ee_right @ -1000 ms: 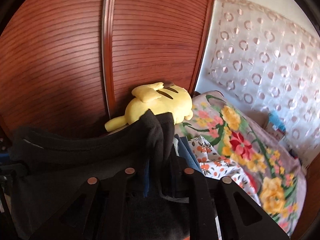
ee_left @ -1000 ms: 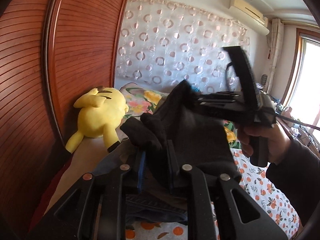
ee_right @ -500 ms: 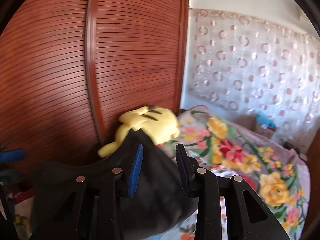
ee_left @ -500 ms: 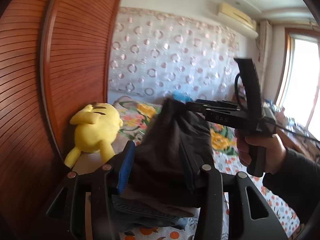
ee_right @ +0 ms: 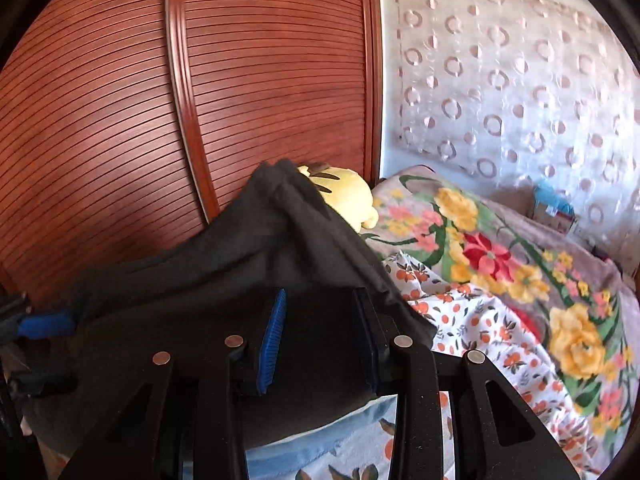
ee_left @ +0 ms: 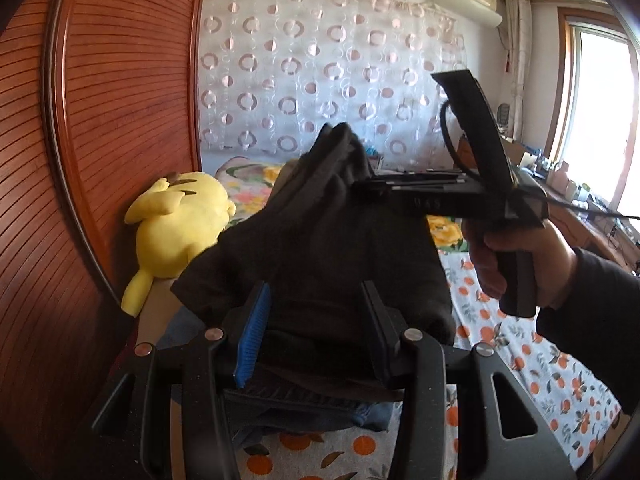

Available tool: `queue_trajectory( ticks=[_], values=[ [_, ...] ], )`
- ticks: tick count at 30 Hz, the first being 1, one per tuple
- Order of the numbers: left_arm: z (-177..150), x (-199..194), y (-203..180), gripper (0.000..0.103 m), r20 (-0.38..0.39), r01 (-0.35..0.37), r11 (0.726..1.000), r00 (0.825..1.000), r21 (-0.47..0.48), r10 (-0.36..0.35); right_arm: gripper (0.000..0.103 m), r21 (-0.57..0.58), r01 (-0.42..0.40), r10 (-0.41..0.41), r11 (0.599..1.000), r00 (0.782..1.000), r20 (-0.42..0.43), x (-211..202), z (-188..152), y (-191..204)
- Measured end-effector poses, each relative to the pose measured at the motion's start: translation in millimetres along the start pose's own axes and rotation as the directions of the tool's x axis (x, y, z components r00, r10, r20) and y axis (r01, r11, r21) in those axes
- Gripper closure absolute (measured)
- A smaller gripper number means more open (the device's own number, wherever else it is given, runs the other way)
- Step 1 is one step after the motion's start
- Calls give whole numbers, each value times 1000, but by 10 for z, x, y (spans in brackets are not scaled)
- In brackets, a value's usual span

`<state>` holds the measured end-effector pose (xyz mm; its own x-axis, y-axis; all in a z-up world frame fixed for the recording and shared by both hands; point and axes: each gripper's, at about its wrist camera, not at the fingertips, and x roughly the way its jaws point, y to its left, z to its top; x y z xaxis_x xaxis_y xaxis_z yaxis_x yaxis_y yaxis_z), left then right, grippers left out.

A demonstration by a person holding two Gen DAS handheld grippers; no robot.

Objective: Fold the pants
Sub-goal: 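Lower the pants onto the stack of blue jeans and open both tools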

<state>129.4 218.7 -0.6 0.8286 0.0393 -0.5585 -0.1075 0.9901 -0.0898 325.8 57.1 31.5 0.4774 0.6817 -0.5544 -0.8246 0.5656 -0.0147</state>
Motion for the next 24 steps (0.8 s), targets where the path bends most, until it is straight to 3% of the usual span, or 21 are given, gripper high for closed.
queue_trajectory(
  ticks=[6,9,15,17,21,24],
  values=[
    [-18,-16,-31,57,12,-14,1000,1000,-2,14,68,10,2,-3,1000,1000,27,6,35,-62],
    [25,-65,-28,57,22,-20,1000,1000,4,20,68,2,3,-3,1000,996,84,-111,-18,-43],
    [53,-84,-4,57,17,-26,1000,1000,6,26,68,-31,-33,37,999,991,128,-142,250,135],
    [45,-85,-3,56,20,-28,1000,999,4,28,68,-24,-37,39,999,995,95,-34,340,157],
    [34,-100,-3,56,27,-27,1000,999,-2,27,68,-7,30,-31,1000,998,-60,360,388,102],
    [27,-106,22,57,23,-19,1000,1000,-14,20,68,22,21,-20,1000,999,-45,350,367,88]
  ],
)
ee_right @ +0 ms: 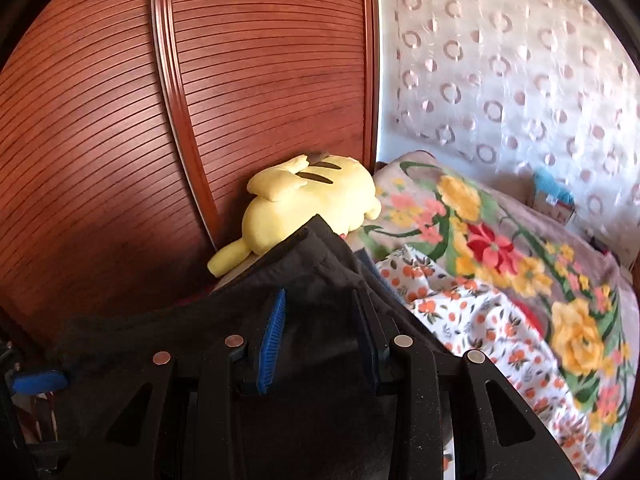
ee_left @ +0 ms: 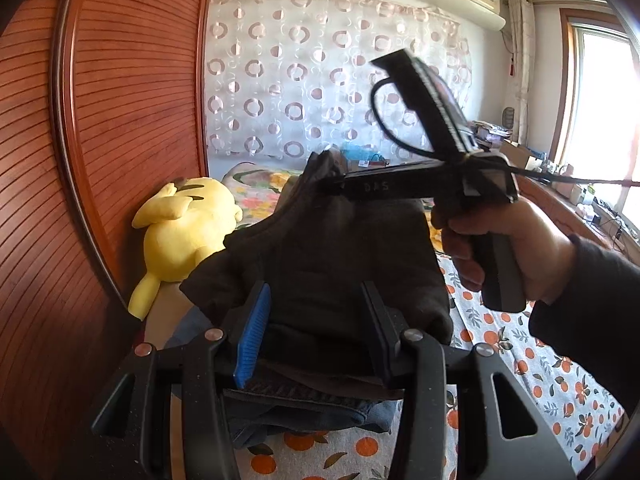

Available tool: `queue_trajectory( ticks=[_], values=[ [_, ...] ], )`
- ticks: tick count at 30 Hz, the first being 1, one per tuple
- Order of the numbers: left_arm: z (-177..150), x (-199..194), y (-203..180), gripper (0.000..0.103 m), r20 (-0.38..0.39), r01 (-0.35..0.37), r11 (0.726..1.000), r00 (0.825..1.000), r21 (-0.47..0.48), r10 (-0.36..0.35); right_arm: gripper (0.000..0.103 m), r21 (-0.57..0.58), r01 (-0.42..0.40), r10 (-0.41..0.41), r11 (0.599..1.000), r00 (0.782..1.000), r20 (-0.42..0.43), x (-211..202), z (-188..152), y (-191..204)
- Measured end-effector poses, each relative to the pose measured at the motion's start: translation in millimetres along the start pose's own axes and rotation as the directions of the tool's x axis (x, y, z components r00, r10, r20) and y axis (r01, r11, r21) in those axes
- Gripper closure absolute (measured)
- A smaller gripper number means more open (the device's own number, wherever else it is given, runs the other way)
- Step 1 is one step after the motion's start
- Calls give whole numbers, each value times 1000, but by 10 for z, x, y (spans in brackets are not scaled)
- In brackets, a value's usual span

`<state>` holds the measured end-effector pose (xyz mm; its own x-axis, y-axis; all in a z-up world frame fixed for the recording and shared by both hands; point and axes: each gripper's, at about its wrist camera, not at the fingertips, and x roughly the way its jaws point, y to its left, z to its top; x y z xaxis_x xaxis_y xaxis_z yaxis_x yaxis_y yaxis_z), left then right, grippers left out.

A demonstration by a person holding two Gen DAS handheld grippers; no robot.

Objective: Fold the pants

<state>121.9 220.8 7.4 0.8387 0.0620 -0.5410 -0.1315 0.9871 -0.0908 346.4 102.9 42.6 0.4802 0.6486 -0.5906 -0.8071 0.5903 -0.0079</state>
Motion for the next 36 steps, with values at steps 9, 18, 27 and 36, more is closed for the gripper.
queue_trajectory(
  ticks=[9,18,27,36],
  values=[
    [29,-121,-96,56,20,-11,1000,1000,10,11,68,-33,45,-40,998,990,134,-730,-498,165],
    [88,-223,-449,56,48,-14,999,999,42,12,68,19,94,-96,995,984,152,-1524,-1183,197],
    [25,-224,-995,52,42,39,993,998,107,-44,68,108,159,-173,981,974,144,-2253,-1838,236],
    [-83,-153,-1438,18,28,104,986,994,131,-108,68,191,232,-253,954,963,94,-2583,-2294,162]
  ],
)
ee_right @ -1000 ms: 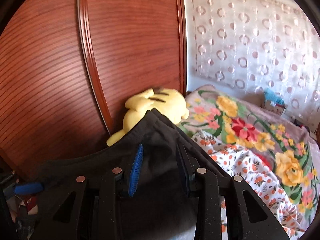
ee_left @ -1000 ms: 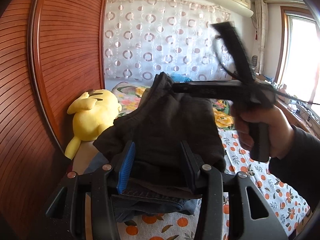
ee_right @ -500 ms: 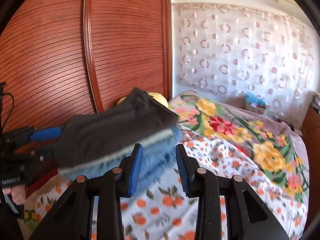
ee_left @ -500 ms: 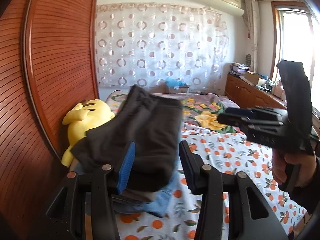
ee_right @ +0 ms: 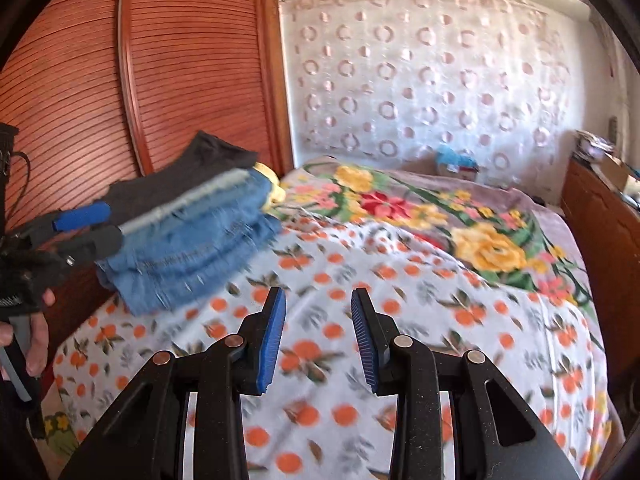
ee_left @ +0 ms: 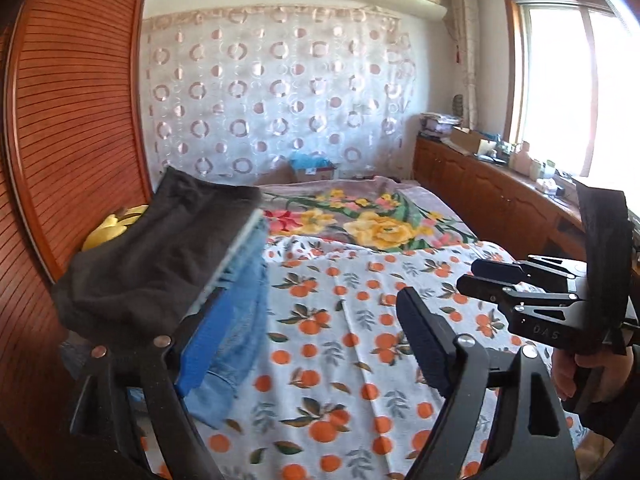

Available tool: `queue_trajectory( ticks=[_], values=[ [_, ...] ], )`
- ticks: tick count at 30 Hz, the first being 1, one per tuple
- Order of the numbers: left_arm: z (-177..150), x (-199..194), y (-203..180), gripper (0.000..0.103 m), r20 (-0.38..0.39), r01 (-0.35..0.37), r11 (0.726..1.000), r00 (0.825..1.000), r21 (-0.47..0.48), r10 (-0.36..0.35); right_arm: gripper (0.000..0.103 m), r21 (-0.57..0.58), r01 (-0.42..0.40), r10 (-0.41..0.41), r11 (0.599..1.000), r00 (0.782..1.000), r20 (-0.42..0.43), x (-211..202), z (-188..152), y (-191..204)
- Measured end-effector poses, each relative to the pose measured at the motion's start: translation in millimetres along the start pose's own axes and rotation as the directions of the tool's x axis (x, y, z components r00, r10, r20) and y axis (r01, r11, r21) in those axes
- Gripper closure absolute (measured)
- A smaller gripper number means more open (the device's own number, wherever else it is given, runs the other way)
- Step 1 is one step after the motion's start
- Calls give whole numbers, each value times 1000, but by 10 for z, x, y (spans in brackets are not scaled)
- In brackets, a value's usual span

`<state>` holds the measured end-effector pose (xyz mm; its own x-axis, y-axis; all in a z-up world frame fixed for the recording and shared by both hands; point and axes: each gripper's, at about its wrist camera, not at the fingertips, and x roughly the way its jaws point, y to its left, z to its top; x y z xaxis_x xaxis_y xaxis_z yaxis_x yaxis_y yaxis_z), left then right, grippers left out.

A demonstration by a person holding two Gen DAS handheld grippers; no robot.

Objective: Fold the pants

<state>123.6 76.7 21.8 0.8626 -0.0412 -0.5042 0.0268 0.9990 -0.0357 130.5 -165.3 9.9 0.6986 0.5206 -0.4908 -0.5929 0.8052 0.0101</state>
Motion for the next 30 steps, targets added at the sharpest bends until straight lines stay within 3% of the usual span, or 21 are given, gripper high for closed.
queue_trajectory(
  ticks=[3,6,10,15,21,30],
  values=[
    [-33,56,-135,14,-16,7,1000,1000,8,-7,68,17,13,-13,1000,1000,-12,-45,-54,-28],
    [-53,72,-216,1,-11,14,1000,1000,12,-14,65,36,28,-28,999,999,-18,-54,-66,-60],
    [-90,94,-327,0,-17,35,999,999,16,-35,57,66,45,-43,997,999,-31,-64,-104,-84],
    [-151,130,-452,0,-40,69,997,997,17,-69,33,97,61,-56,993,997,-54,-113,-180,-113],
    [-271,124,-628,0,-72,32,999,997,36,-29,30,125,86,-78,988,995,-68,-254,-229,-89],
    [-482,-6,-808,0,-101,82,997,992,7,-81,30,137,128,-115,982,988,-100,-494,-334,-4]
  ],
)
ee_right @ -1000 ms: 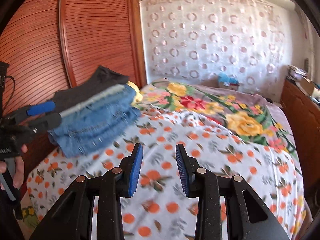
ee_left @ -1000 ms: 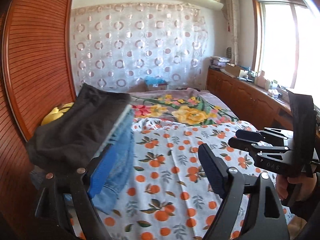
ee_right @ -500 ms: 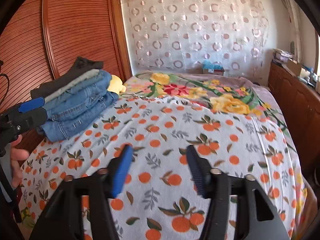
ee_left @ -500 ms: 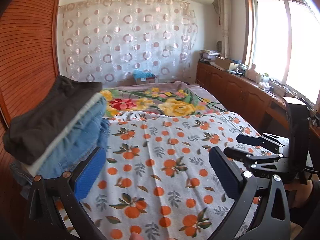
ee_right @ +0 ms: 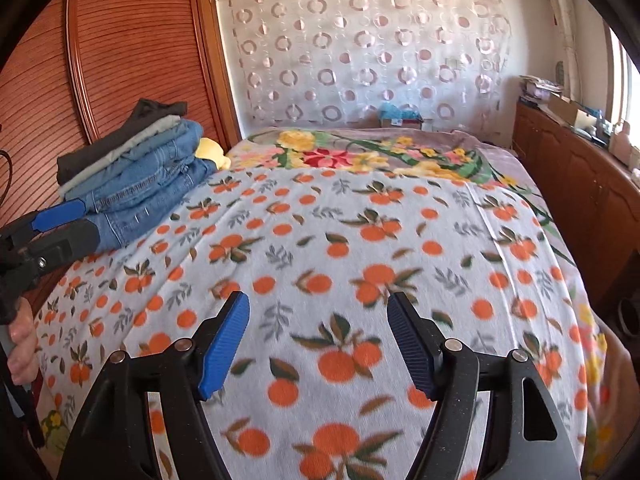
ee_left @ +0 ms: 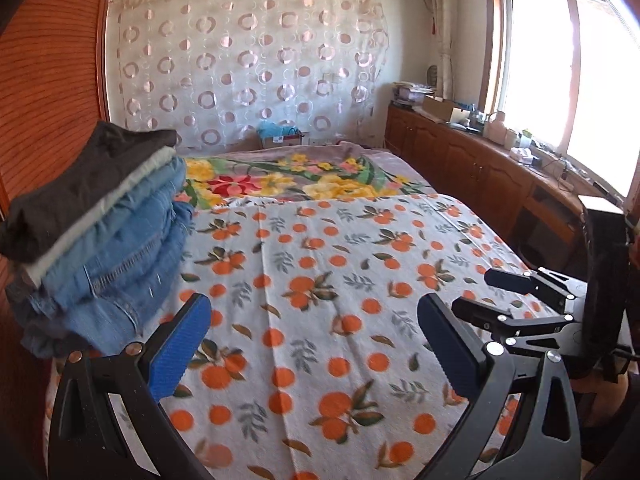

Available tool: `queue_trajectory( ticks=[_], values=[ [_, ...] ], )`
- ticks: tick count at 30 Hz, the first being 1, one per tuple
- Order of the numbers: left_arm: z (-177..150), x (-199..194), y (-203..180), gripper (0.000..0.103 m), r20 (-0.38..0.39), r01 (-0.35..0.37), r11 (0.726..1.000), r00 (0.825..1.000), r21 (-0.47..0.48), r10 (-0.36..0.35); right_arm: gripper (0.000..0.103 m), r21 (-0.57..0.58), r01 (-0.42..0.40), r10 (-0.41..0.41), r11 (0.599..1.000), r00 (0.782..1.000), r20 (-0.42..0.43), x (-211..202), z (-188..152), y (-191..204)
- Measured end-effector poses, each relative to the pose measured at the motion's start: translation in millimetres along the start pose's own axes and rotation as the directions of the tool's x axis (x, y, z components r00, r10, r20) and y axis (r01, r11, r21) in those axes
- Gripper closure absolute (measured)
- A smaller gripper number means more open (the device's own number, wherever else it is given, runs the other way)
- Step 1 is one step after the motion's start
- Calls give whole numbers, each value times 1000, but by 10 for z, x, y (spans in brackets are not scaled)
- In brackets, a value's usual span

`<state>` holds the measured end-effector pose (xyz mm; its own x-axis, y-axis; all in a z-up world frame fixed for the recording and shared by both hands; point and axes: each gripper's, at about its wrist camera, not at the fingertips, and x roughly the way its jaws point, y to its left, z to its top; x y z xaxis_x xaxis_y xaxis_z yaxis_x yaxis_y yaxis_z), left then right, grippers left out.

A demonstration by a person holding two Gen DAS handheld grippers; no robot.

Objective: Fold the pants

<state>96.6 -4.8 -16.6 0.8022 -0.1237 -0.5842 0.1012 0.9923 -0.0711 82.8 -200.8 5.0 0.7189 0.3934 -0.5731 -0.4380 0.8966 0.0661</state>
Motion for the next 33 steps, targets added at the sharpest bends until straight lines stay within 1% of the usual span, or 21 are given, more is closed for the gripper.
queue_trajectory(
  ticks=[2,5,10,14,18,25,28,33],
  values=[
    [-61,-62,-20,0,4,-26,1000,1000,-4,26,30,6,12,-12,1000,1000,-5,-52,-33,3],
    [-117,-110,-46,0,-13,-52,999,999,-1,52,30,30,7,-7,1000,1000,-12,-136,-59,-11],
    [-194,-274,-59,0,-21,-59,998,998,-9,59,30,30,30,-30,999,1000,9,-364,-44,9],
    [-223,-458,-87,0,-22,-60,998,998,-17,60,30,51,39,-40,998,999,27,-594,-119,9],
    [-215,-640,-130,0,-4,-65,998,998,-7,65,30,37,54,-57,998,996,63,-839,-147,97],
    [-175,-959,-176,0,52,-71,998,996,0,70,30,20,66,-68,998,988,135,-1252,-239,212],
    [-160,-1072,-203,0,73,-63,998,995,3,62,30,25,52,-55,998,985,163,-1347,-325,241],
    [-138,-1263,-268,0,118,-70,997,991,21,67,30,30,60,-65,998,975,215,-1477,-433,299]
  ],
)
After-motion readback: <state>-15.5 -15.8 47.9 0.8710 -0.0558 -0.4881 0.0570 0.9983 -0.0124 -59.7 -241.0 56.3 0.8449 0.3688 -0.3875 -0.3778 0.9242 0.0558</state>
